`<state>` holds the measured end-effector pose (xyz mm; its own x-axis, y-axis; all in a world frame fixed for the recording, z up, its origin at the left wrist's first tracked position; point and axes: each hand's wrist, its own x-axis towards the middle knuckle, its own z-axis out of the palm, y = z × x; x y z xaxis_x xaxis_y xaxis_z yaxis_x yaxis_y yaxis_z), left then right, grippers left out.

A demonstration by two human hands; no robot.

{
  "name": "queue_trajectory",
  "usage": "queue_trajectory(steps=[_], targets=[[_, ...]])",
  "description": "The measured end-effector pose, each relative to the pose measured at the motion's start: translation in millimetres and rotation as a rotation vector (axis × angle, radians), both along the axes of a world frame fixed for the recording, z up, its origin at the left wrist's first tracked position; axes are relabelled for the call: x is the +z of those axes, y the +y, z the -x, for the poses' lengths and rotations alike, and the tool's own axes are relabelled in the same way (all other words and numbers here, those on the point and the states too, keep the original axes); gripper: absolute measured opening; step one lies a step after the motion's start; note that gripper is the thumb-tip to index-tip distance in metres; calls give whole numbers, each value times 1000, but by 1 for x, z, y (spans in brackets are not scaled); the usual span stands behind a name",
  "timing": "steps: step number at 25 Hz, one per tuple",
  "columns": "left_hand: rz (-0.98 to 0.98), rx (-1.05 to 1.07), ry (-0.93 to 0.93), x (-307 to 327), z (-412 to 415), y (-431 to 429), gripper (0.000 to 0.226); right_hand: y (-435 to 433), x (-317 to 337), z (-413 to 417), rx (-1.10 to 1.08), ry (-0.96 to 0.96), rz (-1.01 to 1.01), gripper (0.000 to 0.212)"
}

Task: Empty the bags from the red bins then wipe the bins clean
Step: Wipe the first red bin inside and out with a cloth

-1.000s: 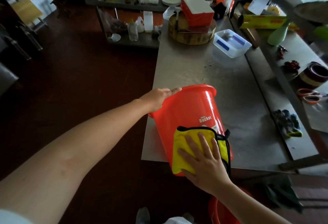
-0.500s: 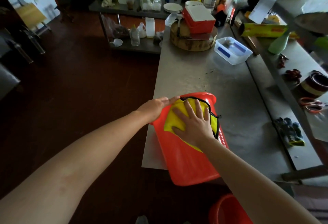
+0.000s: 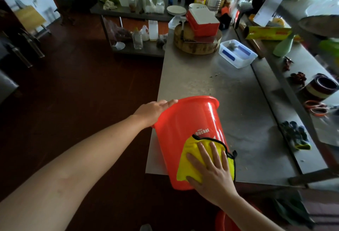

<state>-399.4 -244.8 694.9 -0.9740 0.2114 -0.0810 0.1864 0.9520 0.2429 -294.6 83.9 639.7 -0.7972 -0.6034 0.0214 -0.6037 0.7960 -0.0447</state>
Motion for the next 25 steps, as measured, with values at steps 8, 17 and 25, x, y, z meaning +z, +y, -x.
queue_trajectory(steps=[8, 17, 25], targets=[[-108, 37, 184, 16, 40, 64, 68, -22, 8, 4, -7, -83, -41, 75], [-26, 16, 114, 31, 54, 62, 68, -68, 44, 123, -115, -210, 79, 74], [-14, 14, 113, 20, 52, 55, 75, -39, 23, 80, -144, -121, 151, 75]])
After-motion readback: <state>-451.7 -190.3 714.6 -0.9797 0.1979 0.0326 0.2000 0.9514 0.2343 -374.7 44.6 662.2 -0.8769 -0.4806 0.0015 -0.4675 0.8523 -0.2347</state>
